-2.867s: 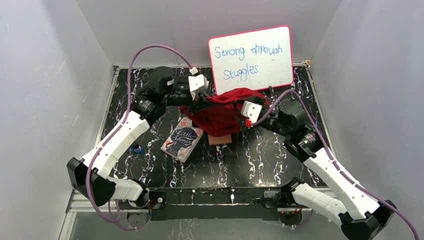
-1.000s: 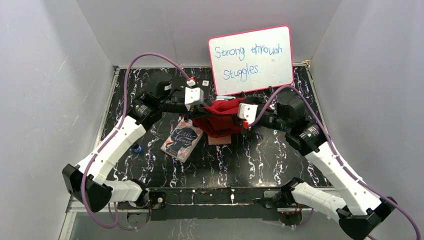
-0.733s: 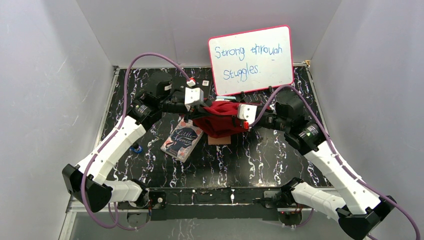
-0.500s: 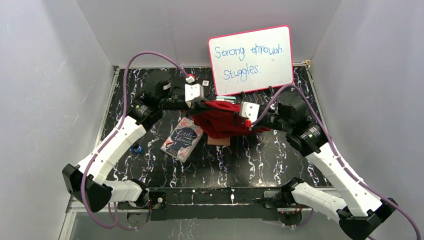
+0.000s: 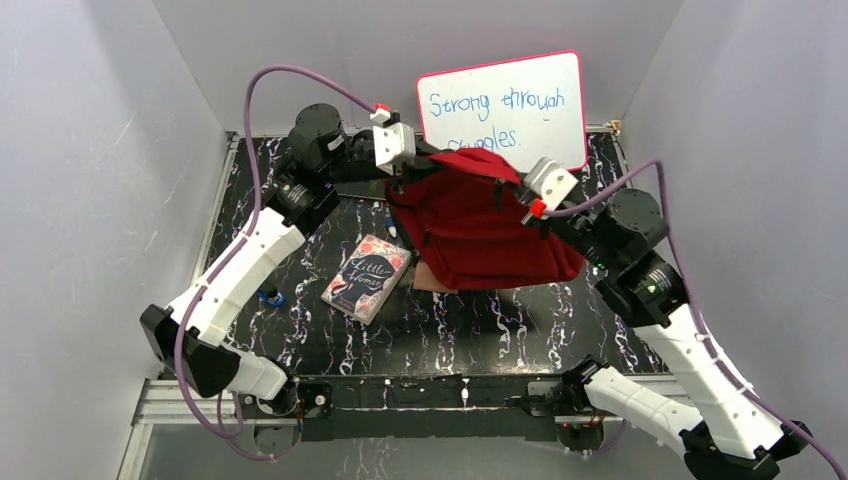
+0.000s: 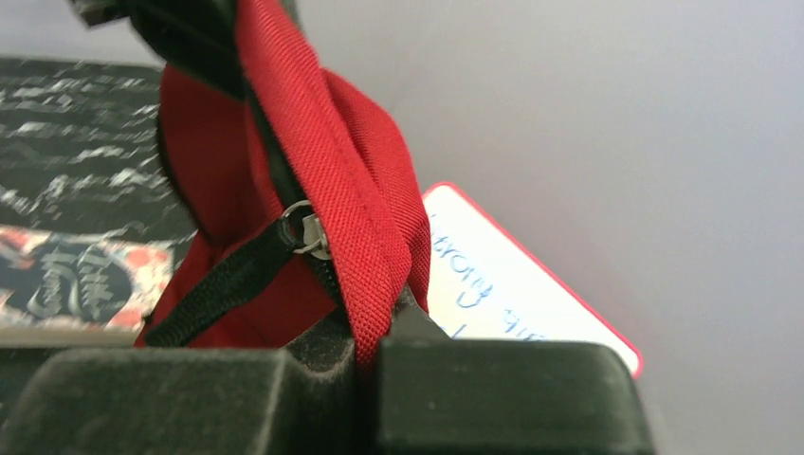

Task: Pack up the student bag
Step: Unzip the student bag at the center of the board.

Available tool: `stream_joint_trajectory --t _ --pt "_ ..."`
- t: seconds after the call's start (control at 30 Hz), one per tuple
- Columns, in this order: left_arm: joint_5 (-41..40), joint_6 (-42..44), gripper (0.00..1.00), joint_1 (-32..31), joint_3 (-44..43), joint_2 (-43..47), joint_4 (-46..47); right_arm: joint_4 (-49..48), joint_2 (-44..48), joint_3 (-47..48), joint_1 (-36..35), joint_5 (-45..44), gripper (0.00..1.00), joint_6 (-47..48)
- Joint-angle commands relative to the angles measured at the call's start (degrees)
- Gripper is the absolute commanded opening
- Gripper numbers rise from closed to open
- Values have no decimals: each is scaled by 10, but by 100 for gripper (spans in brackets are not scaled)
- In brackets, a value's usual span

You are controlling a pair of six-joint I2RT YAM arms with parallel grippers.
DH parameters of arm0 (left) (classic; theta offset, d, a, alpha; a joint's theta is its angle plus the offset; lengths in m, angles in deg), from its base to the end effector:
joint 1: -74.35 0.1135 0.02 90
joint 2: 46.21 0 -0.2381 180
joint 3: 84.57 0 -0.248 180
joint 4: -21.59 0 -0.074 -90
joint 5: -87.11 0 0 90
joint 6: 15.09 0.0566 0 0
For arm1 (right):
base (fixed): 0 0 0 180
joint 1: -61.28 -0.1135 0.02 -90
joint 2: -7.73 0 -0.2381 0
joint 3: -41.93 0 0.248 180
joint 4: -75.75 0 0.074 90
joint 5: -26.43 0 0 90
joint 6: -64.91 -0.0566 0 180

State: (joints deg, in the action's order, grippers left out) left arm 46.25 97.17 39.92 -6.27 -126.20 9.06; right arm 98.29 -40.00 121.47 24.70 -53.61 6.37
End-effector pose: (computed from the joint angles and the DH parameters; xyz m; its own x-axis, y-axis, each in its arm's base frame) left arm 0.2386 -0.2155 0.4574 0.4952 -0.0390 -0.8679 0.8624 0.1429 0.4856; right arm 0.1537 0.1262 0.4413 0.4882 -0.2778 -0.8273 -0.5501 0.6380 -0.5389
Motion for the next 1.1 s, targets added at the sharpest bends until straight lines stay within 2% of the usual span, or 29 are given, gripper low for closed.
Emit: stream_joint_trajectory --t 0.0,0.1,0.3,0.5,0.67,0.83,0.9,0.97,1.07 --pt "0 -55 0 -5 -55 -23 138 -146 30 78 -1 -119 0 -40" --pt "6 -91 0 -10 -75 -47 201 -154 23 102 -1 -159 0 -42" --pt "19 -95 0 -30 -131 -115 206 -158 16 119 -1 -272 0 -27" --pt "20 -99 0 -42 -171 -196 218 -165 15 88 -1 -372 0 36" --pt "4 -98 0 -42 -242 -282 219 -185 10 52 -1 -428 0 64" --pt "-32 -86 0 -41 -340 -373 224 -134 6 31 -1 -391 0 45" --pt "-54 -96 0 -41 -336 -389 253 -93 4 28 -1 -362 0 23" --pt "-66 -111 12 -39 -307 -392 273 -18 6 27 -1 -311 0 -14" --pt "-64 -105 17 -37 -239 -374 263 43 17 11 -1 -236 0 -77"
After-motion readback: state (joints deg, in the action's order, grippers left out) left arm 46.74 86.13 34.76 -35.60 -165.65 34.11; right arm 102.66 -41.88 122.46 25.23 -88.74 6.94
